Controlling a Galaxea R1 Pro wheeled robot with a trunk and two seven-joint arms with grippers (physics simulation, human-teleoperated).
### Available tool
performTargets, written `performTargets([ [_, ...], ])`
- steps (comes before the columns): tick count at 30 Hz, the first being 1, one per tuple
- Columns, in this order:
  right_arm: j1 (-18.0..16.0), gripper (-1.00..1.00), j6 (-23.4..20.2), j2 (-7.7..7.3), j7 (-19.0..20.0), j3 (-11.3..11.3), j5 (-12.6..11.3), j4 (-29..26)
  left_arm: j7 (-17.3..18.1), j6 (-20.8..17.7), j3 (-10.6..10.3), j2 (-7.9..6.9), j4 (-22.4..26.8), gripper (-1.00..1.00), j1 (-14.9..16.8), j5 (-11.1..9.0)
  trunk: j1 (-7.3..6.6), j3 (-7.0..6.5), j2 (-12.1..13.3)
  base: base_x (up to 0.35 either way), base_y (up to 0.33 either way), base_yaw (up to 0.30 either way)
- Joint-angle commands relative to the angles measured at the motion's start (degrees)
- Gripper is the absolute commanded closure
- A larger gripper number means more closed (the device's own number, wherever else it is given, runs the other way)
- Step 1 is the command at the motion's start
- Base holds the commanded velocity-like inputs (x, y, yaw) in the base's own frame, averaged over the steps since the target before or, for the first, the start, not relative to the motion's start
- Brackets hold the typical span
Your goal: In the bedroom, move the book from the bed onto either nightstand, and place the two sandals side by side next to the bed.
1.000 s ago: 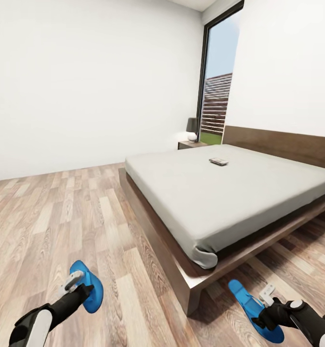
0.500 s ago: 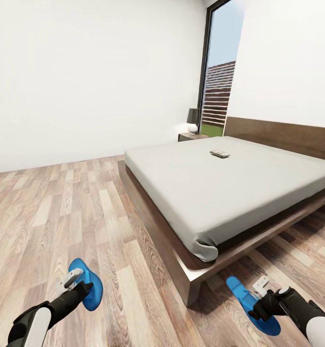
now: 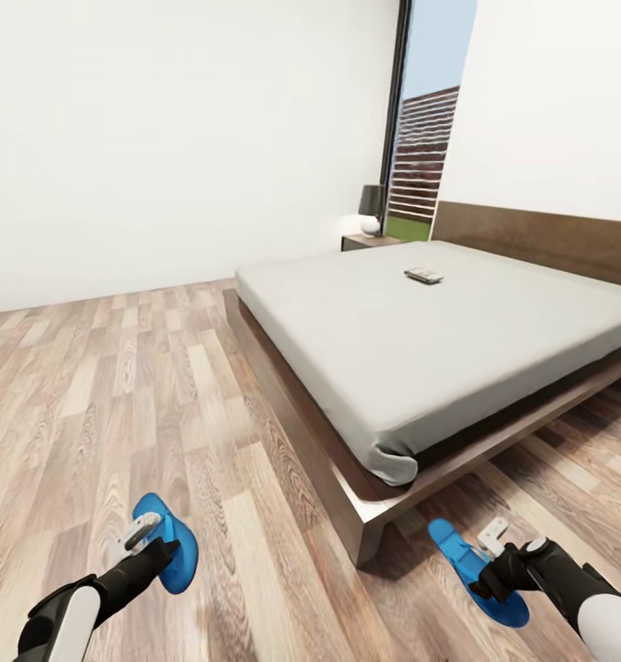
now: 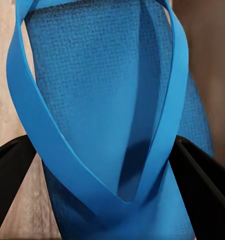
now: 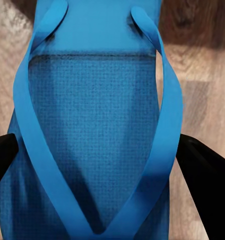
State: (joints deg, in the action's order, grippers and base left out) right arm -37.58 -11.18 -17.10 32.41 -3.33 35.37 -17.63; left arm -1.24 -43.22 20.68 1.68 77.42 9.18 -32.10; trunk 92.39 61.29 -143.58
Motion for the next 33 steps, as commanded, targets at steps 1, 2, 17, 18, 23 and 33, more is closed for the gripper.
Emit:
performTargets([
  [1, -0.10, 1.00, -0.34, 0.04, 0.38, -0.36, 0.18, -0.13, 0.05, -0.46, 0.12, 0.01, 0.04, 1.00, 0.04, -0.54, 0.01, 0.28, -0.04, 0.000, 0.000, 0.000],
  [2, -0.17, 1.00, -0.34, 0.03, 0.38, -0.36, 0.17, -0.13, 0.14, -0.65, 0.10, -0.04, 0.05, 1.00, 0.04, -0.69, 0.04, 0.50, -0.05, 0.000, 0.000, 0.000],
  [17, -0.25, 1.00, 4.39, -0.03, -1.55, -0.24, 0.08, -0.02, -2.57, -15.25, 0.48, -0.28, 12.76, 1.00, 6.98, -0.43, 0.42, 3.83, -0.25, 0.000, 0.000, 0.000],
  [18, -0.24, 1.00, 4.85, -0.03, -1.57, -0.23, 0.08, 0.01, -3.44, -15.79, 0.54, -0.32, 13.15, 1.00, 7.61, -0.48, 0.45, 4.05, -0.27, 0.000, 0.000, 0.000],
  [23, -0.22, 1.00, 6.47, -0.03, -1.71, -0.19, 0.08, 0.15, -7.33, -16.78, 0.60, -0.31, 14.09, 1.00, 9.16, -0.46, 0.58, 5.16, -0.33, 0.000, 0.000, 0.000],
  [33, -0.21, 1.00, 7.50, -0.03, -1.94, -0.54, -0.43, 0.13, -8.75, -15.22, 0.46, 0.38, 14.19, 1.00, 5.25, -0.41, 0.84, 7.37, -0.47, 0.000, 0.000, 0.000],
])
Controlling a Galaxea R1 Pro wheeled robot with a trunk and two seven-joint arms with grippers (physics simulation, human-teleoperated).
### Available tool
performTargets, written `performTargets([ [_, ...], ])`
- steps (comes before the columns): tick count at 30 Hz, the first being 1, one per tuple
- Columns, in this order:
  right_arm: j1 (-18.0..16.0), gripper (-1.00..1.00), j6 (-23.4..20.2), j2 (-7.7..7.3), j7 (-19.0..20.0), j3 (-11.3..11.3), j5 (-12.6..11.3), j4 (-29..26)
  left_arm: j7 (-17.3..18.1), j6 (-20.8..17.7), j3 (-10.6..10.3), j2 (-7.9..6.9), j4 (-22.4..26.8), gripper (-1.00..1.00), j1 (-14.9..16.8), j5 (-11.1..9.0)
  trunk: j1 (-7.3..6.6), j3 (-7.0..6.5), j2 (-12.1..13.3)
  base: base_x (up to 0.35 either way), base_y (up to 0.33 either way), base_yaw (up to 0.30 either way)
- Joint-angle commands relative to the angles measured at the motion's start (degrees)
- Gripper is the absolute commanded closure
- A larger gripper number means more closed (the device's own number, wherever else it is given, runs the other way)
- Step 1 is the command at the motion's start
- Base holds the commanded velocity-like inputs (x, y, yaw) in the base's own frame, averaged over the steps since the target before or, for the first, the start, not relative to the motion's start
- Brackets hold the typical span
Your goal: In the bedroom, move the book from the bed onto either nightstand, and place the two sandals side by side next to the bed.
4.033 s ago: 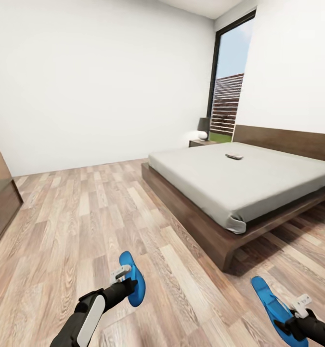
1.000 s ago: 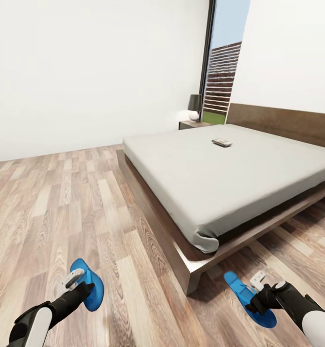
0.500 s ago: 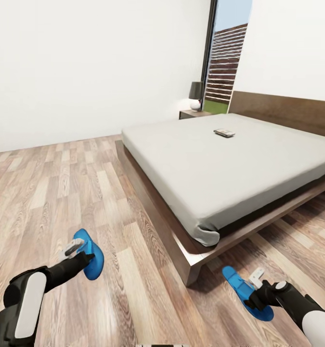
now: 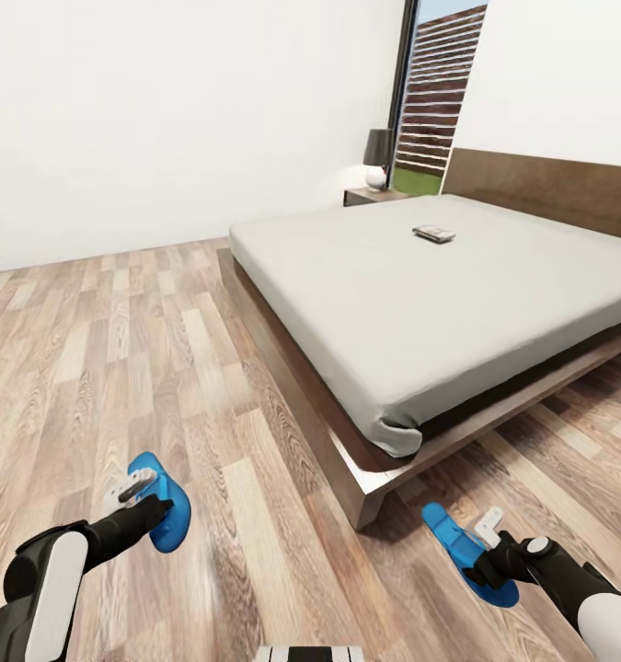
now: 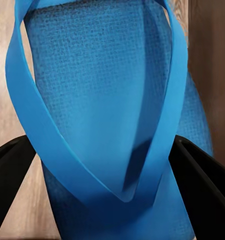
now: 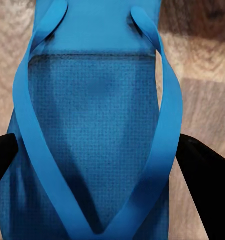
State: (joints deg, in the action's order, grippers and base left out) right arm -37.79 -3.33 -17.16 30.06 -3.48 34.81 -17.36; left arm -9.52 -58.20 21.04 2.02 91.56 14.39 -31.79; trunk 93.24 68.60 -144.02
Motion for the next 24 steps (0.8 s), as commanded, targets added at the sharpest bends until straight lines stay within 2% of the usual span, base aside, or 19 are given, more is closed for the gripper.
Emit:
performTargets([
  [1, 0.03, 1.00, -0.26, 0.03, 0.27, -0.44, 0.11, -0.25, -0.56, -0.13, 0.06, 0.04, -0.07, 1.00, -0.06, -0.64, 0.01, 0.27, -0.04, 0.000, 0.000, 0.000],
  [24, 0.22, 1.00, 1.13, 0.03, -2.48, -0.92, -0.04, -0.83, -0.74, 0.22, 0.05, 0.10, -0.60, 1.00, -0.24, -0.51, 0.60, 5.41, -0.34, 0.000, 0.000, 0.000],
])
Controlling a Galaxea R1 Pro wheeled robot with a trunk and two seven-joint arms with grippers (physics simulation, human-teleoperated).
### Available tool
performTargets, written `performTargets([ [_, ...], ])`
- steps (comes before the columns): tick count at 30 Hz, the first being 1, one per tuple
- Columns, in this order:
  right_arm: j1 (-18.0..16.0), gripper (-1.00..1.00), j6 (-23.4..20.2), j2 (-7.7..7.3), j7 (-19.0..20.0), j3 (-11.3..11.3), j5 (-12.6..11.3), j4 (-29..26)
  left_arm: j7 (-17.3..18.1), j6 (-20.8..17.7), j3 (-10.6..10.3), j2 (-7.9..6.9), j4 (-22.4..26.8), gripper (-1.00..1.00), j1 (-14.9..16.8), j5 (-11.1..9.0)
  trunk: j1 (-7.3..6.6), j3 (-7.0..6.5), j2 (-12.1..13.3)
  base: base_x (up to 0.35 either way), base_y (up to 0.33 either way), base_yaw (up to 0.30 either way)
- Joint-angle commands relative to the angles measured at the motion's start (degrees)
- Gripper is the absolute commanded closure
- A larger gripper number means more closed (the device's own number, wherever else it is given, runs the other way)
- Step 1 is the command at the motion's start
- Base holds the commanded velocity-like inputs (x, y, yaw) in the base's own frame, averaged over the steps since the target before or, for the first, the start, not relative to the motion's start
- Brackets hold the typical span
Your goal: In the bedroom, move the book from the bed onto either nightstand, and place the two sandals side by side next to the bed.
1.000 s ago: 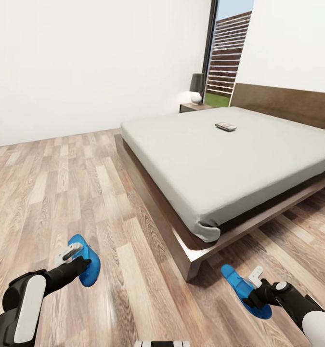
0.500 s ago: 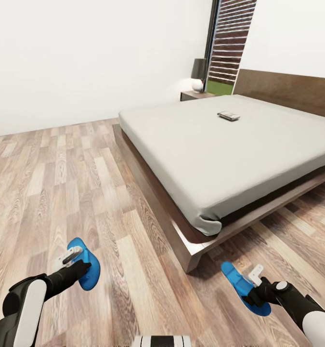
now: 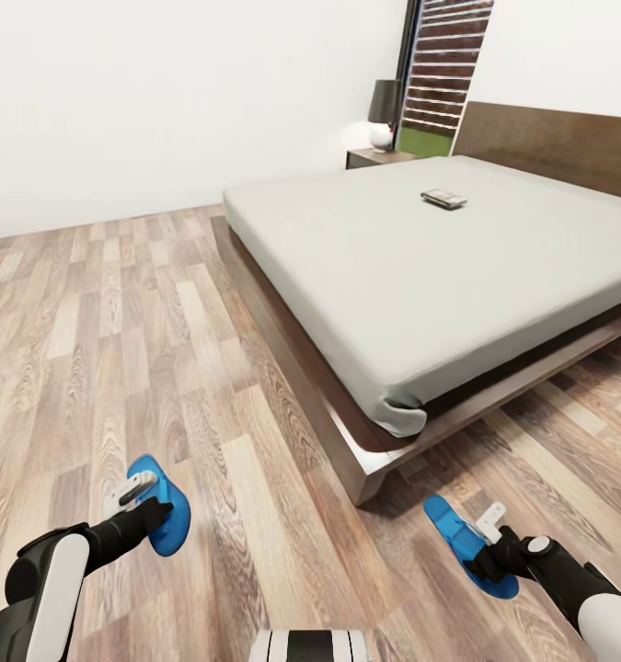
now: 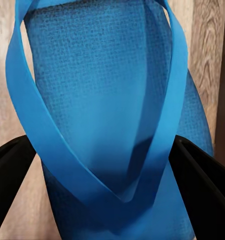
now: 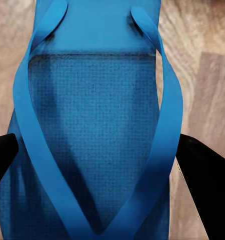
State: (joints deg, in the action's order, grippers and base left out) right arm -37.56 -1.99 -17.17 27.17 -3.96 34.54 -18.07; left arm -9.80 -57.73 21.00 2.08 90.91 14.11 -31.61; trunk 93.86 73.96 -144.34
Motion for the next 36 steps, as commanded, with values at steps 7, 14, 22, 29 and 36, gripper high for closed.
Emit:
performTargets([
  [7, -0.03, 1.00, -0.24, 0.09, -2.47, -0.45, 0.19, -0.12, -0.48, 0.45, 0.14, -0.08, -0.85, 1.00, 0.04, -0.73, 0.17, 1.60, -0.11, 0.000, 0.000, 0.000],
  [14, -0.03, 1.00, -0.21, 0.12, -3.02, -0.29, 0.18, -0.12, -0.42, 0.72, 0.22, -0.41, -2.16, 1.00, 0.04, -0.68, 0.35, 3.15, -0.21, 0.000, 0.000, -0.081],
  [22, -0.03, 1.00, -0.21, 0.12, -3.41, -0.26, 0.18, -0.12, -0.23, 1.71, -0.03, -0.64, -2.41, 1.00, 0.06, -0.91, 0.45, 4.04, -0.26, 0.000, 0.000, -0.072],
  [29, 0.00, 1.00, -0.16, 0.12, -3.49, -0.26, 0.18, -0.12, 0.12, 1.53, -0.65, -1.14, -0.87, 1.00, 0.37, -0.99, 0.45, 4.04, -0.26, 0.121, 0.000, -0.006],
  [36, -0.03, 1.00, -0.19, 0.12, -3.45, -0.27, 0.18, -0.12, 0.15, 1.12, -0.78, -1.33, -0.45, 1.00, 0.08, -1.08, 0.45, 4.04, -0.26, 0.217, 0.000, -0.001],
])
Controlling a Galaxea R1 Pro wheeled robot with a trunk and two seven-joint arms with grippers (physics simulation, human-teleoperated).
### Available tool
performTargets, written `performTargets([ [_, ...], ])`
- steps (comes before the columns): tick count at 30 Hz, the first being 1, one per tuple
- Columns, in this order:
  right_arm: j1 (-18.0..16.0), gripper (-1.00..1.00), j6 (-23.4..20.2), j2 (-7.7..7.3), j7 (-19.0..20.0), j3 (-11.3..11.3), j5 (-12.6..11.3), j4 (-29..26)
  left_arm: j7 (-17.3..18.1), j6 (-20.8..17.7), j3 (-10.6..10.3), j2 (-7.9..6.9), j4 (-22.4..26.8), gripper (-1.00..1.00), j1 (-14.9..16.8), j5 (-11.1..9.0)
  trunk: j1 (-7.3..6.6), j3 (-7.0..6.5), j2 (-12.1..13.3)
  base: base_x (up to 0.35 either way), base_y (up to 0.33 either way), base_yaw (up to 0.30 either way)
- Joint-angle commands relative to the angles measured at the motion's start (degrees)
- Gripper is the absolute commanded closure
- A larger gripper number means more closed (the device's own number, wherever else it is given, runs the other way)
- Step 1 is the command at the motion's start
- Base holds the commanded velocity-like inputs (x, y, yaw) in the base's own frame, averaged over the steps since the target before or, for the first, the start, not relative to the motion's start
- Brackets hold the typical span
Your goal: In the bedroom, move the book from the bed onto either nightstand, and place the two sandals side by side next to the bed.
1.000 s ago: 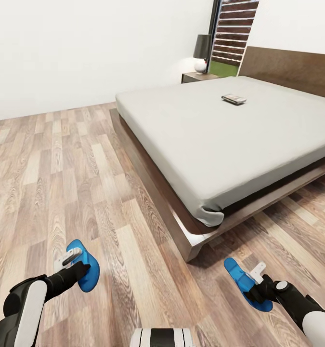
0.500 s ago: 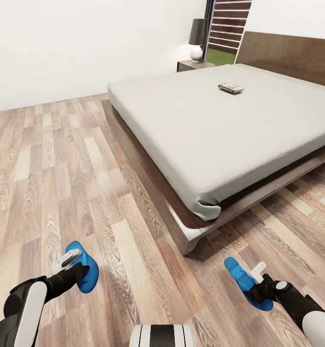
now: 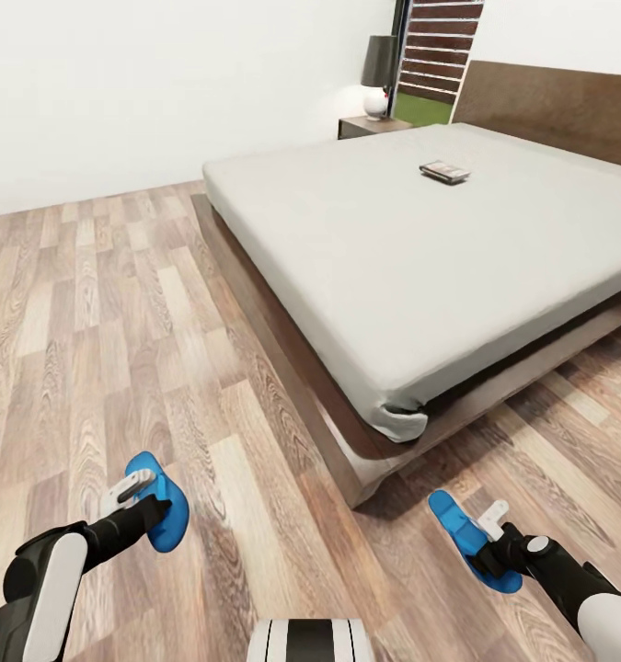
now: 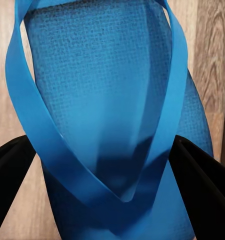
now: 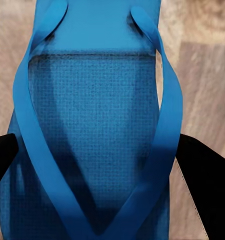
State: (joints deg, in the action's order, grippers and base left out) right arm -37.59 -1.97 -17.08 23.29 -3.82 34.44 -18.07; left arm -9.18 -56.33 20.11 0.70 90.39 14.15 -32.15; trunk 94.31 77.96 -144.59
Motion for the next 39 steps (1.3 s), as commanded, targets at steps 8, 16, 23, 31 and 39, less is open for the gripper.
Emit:
performTargets([
  [8, -0.01, 1.00, -0.24, 0.03, 0.42, -0.46, 0.28, -0.12, -0.30, -2.77, 0.56, 0.36, 1.17, 1.00, 0.01, -1.15, 0.10, 0.93, -0.07, 0.029, 0.000, 0.000],
  [16, -0.03, 1.00, -0.23, 0.03, 0.37, -0.55, 0.25, -0.12, -0.39, -3.09, 0.30, 0.43, 0.93, 1.00, 0.04, -1.09, 0.31, 2.70, -0.18, 0.003, 0.000, 0.000],
  [23, -0.03, 1.00, -0.23, 0.03, 0.36, -0.65, -0.68, -0.12, -0.41, -3.11, 0.14, 0.56, 0.85, 1.00, 0.08, -0.98, 0.49, 4.25, -0.27, 0.000, 0.000, 0.000],
  [31, -0.03, 1.00, -0.19, 0.03, 0.36, -0.66, -1.18, -0.12, -0.40, -3.17, 0.10, 0.61, 0.92, 1.00, 0.09, -0.91, 0.70, 6.02, -0.38, 0.000, 0.000, 0.000],
  [39, -0.03, 1.00, -0.22, 0.03, 0.36, -0.63, -1.21, -0.12, -0.34, -3.17, 0.10, 0.62, 1.12, 1.00, 0.09, -0.96, 0.70, 6.02, -0.38, 0.000, 0.000, 0.000],
])
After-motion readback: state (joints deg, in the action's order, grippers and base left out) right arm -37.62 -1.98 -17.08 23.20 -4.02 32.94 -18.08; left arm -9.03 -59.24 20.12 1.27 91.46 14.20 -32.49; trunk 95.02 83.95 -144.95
